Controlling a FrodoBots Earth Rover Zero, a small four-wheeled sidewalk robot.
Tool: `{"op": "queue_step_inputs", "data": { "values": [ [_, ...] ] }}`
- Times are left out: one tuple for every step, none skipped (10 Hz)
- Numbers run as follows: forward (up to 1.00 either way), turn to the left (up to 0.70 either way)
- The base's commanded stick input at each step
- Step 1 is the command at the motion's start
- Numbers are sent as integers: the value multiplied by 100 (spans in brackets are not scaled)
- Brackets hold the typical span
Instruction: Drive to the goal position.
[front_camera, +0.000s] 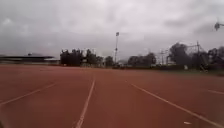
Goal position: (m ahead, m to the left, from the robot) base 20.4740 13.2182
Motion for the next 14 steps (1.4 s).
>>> {"op": "queue_step_inputs", "data": {
  "values": [
    [70, 0],
    [70, 0],
    [70, 0],
    [70, 0],
    [70, 0],
    [70, 0],
    [70, 0],
    [70, 0],
    [70, 0],
    [70, 0],
    [70, 0],
    [70, 0],
    [70, 0],
    [70, 0]
  ]
}}
